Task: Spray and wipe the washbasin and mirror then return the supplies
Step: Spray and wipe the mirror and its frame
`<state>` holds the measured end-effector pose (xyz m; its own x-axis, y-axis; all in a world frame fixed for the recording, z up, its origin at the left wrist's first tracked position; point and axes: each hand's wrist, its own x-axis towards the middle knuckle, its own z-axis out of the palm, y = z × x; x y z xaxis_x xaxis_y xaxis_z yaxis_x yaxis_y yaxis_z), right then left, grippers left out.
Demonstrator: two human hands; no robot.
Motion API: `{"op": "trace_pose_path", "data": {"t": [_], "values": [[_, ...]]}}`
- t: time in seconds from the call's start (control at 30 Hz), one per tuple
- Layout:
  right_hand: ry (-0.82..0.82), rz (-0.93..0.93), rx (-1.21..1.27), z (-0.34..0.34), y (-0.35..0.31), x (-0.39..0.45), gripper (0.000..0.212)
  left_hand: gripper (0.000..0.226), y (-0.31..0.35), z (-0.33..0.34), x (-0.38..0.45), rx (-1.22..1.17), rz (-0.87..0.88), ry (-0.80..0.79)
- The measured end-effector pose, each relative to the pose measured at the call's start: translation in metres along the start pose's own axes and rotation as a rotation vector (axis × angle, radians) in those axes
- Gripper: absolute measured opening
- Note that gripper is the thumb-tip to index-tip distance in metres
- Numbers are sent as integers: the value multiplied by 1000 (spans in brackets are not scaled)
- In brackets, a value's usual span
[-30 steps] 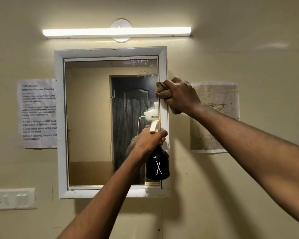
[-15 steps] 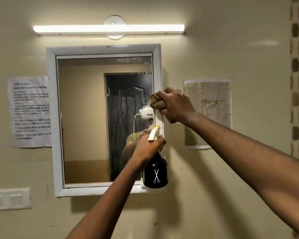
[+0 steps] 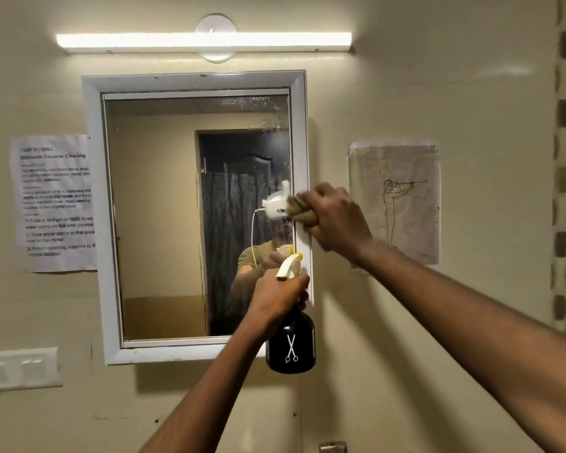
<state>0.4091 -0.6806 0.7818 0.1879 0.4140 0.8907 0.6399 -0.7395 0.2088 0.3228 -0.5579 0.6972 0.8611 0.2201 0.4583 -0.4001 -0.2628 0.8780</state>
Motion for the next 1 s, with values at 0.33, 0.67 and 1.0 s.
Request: {"op": "trace_pose_path", "data": {"t": [0.33, 0.67, 1.0], "values": [[-74, -43, -28, -6, 3, -3, 43, 14, -25, 3, -15, 228, 22, -65], [-8, 68, 24, 2, -7, -7, 47, 16, -35, 10, -15, 166, 9, 47], [-46, 19, 8, 6, -7, -22, 45, 20, -63, 6, -29, 297, 59, 13]]}}
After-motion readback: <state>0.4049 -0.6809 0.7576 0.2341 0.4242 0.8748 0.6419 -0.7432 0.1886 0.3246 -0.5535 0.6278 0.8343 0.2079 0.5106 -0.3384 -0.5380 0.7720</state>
